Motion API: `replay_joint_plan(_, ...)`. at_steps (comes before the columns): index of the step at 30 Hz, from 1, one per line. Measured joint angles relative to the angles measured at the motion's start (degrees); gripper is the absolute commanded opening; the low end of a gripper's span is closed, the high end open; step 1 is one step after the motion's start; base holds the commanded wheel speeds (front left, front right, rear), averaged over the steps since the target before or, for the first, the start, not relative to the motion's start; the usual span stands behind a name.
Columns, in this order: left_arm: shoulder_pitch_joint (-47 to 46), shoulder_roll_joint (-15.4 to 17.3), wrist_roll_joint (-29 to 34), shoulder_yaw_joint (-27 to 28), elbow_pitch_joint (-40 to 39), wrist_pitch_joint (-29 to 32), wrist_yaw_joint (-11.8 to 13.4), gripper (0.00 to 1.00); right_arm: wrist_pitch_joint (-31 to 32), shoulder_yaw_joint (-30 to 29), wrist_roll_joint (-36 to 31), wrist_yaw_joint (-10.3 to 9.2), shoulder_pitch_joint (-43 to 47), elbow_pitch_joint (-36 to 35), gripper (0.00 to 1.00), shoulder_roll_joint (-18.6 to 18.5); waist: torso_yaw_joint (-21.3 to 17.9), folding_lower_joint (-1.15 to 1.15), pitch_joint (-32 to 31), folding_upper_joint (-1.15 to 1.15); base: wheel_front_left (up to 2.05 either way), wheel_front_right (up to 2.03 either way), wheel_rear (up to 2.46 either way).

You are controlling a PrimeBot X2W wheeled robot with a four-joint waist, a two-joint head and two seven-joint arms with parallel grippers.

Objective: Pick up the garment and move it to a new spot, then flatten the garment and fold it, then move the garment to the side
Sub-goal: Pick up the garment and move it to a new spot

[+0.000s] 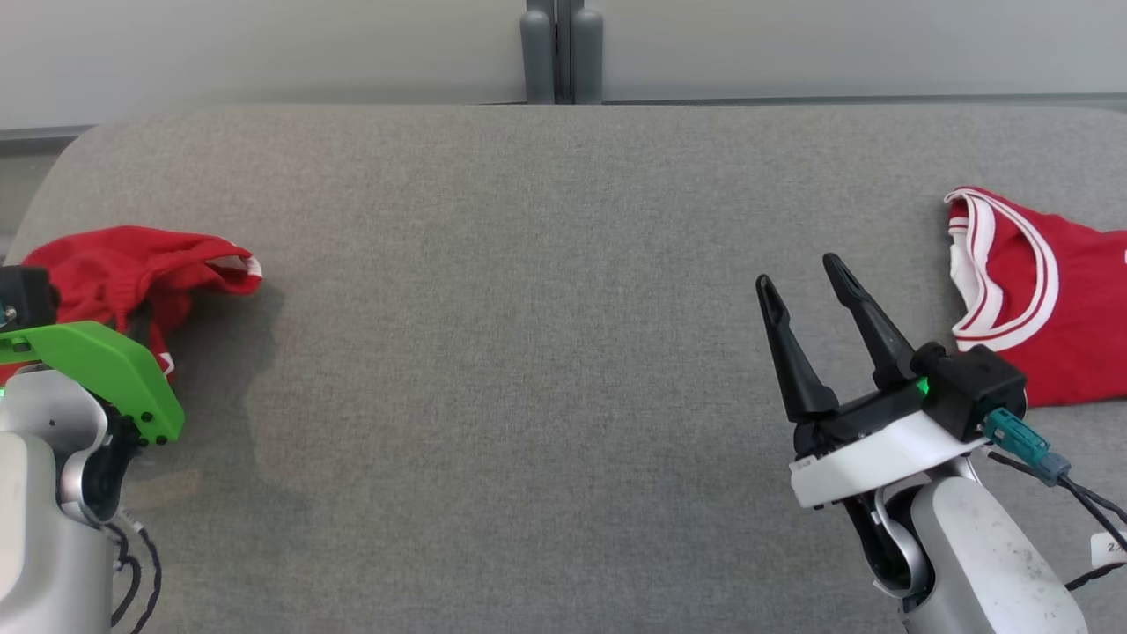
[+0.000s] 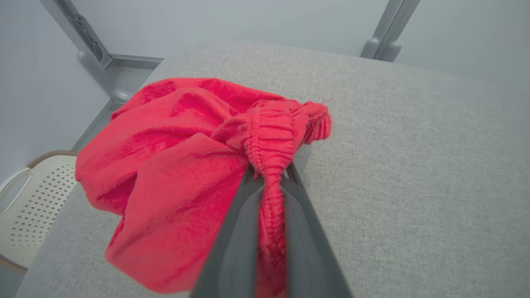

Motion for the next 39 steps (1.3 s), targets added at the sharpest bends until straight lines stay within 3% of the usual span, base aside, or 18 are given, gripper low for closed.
replay_joint_plan(4, 2.35, -0.88, -1.77, -1.44, -10.54, 2.52, 0.00, 0.00, 0.00, -0.34, 0.09, 0.00, 0.85, -0.07, 1.00, 0.33, -1.45, 0.00, -2.27, 0.00, 0.00, 0.00, 0.00)
replay_joint_plan(9, 5.66, -5.39, -4.12, -3.31, -22.72, 4.16, 0.86, 0.00, 0.00, -1.14, 0.16, 0.00, 1.95, -0.26, 1.00, 0.07, -5.05, 0.00, -3.97, 0.00, 0.00, 0.00, 0.00)
replay_joint_plan(13, 7.95, -9.67, -4.10, -6.41, -27.75, 3.88, 2.05, 0.00, 0.00, -2.02, 0.35, 0.00, 2.40, -0.44, 1.00, -0.46, -8.65, 0.00, -4.55, 0.00, 0.00, 0.00, 0.00)
replay_joint_plan(21, 7.89, -15.30, -2.48, -11.83, -25.35, -4.93, 2.91, 0.00, 0.00, -3.15, 0.41, 0.00, 2.03, -1.55, 1.00, -1.10, -15.90, 0.00, -4.32, 0.00, 0.00, 0.00, 0.00)
replay_joint_plan(25, 5.13, -16.58, -2.32, -16.46, -22.29, -10.22, 2.91, 0.00, 0.00, -4.30, 0.38, 0.00, 1.90, -2.07, 1.00, -1.47, -19.20, 0.00, -3.53, 0.00, 0.00, 0.00, 0.00)
replay_joint_plan(30, 1.33, -17.01, -4.91, -23.03, -13.08, -13.90, 2.86, 0.00, 0.00, -3.26, 0.33, 0.00, 1.64, -2.16, 1.00, -1.03, -22.49, 0.00, -2.13, 0.00, 0.00, 0.00, 0.00)
replay_joint_plan(31, 0.43, -17.00, -5.99, -24.49, -10.99, -14.04, 2.97, 0.04, 0.00, -3.12, 0.33, 0.00, 1.55, -2.15, 1.00, -0.93, -22.94, 0.00, -1.89, 0.00, 0.00, 0.00, 0.00)
replay_joint_plan(32, -0.47, -17.00, -6.38, -26.22, -8.44, -14.11, 3.22, 0.66, 0.00, -3.05, 0.33, 0.00, 1.38, -2.14, 1.00, -0.83, -23.42, 0.00, -1.59, 0.00, 0.00, 0.00, 0.00)
replay_joint_plan(33, -1.03, -17.08, -7.66, -28.02, -6.56, -15.00, 3.28, 1.00, 0.00, -3.03, 0.34, 0.00, 1.33, -2.07, 1.00, -0.80, -23.82, 0.00, -1.28, 0.00, 0.00, 0.00, 0.00)
replay_joint_plan(39, -4.15, -17.11, -12.99, -36.76, 1.24, -17.62, 3.27, 1.00, 0.00, -2.91, 0.33, 0.00, 1.08, -1.57, 1.00, -0.48, -24.42, 0.00, -0.06, 0.00, 0.00, 0.00, 0.00)
